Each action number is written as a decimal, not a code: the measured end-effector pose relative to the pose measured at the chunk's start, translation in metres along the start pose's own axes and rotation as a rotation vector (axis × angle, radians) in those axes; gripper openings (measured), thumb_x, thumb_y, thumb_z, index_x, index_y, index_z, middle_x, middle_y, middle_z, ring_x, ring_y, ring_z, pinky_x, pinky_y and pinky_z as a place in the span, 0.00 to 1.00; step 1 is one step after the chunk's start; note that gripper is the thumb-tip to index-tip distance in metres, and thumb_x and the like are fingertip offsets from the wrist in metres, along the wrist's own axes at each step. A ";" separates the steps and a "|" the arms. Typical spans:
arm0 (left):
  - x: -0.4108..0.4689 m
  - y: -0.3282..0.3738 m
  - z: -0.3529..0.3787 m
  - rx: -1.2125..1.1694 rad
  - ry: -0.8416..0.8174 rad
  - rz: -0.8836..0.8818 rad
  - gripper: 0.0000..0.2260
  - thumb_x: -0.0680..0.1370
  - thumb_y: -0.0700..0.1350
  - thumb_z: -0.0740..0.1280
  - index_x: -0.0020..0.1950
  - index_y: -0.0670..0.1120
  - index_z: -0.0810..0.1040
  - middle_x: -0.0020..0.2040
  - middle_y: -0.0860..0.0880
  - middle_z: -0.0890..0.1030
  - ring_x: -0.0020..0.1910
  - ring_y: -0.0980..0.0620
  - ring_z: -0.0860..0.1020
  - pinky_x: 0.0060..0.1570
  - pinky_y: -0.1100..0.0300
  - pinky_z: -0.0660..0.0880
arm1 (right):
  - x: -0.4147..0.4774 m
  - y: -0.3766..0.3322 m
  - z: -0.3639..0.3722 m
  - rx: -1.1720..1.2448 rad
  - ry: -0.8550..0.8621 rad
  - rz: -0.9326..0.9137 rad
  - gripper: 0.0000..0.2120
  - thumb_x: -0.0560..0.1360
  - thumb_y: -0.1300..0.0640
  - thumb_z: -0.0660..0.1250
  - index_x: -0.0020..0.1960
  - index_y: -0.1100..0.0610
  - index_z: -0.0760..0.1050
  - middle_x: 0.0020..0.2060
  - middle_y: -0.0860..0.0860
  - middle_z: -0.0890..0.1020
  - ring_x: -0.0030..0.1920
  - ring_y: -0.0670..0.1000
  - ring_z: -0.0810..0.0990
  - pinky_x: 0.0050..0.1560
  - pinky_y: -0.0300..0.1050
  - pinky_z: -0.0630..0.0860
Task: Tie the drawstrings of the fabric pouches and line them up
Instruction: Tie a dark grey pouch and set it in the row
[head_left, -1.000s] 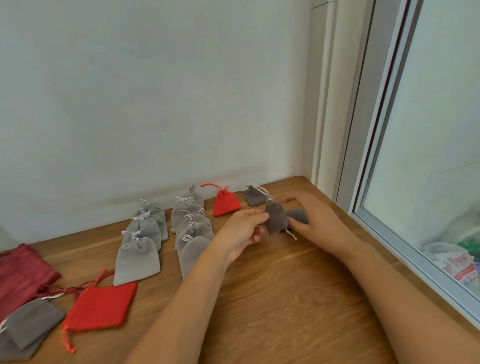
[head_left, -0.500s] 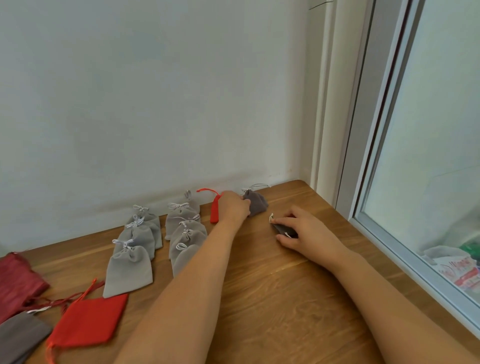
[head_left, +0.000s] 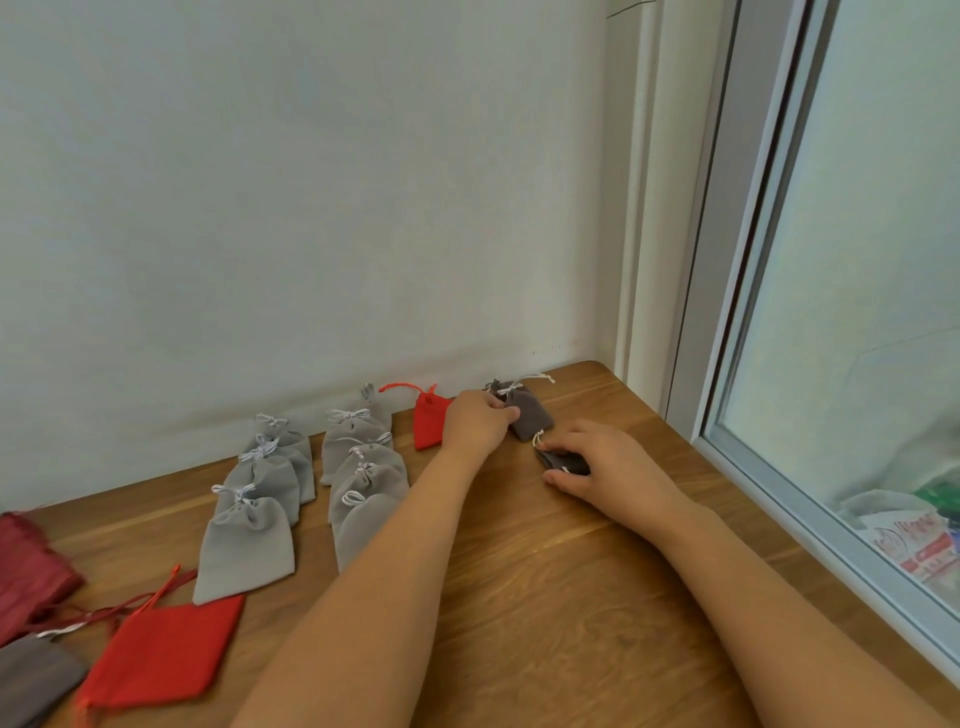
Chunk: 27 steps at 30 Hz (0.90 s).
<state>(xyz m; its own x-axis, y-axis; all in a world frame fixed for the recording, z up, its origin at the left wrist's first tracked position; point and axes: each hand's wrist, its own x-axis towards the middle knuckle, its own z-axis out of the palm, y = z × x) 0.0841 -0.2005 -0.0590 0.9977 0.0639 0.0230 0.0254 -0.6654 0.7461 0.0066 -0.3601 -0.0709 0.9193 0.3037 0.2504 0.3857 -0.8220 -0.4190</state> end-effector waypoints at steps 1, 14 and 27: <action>0.000 0.000 0.001 0.060 0.001 0.012 0.06 0.75 0.44 0.70 0.39 0.43 0.78 0.40 0.45 0.79 0.39 0.50 0.74 0.40 0.58 0.68 | 0.000 0.000 0.000 0.004 0.001 -0.002 0.20 0.75 0.48 0.69 0.66 0.48 0.75 0.57 0.46 0.77 0.56 0.46 0.74 0.53 0.37 0.68; -0.012 0.002 -0.010 0.336 0.157 0.149 0.18 0.77 0.46 0.67 0.63 0.41 0.71 0.60 0.43 0.75 0.59 0.44 0.75 0.53 0.54 0.72 | -0.005 -0.004 -0.019 -0.116 -0.079 0.168 0.13 0.77 0.51 0.66 0.60 0.51 0.80 0.52 0.49 0.79 0.50 0.48 0.77 0.48 0.39 0.72; -0.104 -0.003 -0.034 -0.257 -0.130 0.210 0.19 0.83 0.51 0.56 0.39 0.47 0.79 0.30 0.54 0.77 0.30 0.62 0.73 0.34 0.69 0.68 | -0.014 -0.024 -0.025 0.894 0.011 0.132 0.10 0.78 0.62 0.65 0.56 0.53 0.81 0.48 0.48 0.84 0.45 0.39 0.82 0.42 0.33 0.76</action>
<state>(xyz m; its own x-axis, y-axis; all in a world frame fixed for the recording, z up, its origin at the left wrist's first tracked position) -0.0215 -0.1798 -0.0408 0.9796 -0.1607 0.1207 -0.1810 -0.4439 0.8776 -0.0169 -0.3569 -0.0424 0.9614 0.2251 0.1581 0.1980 -0.1676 -0.9658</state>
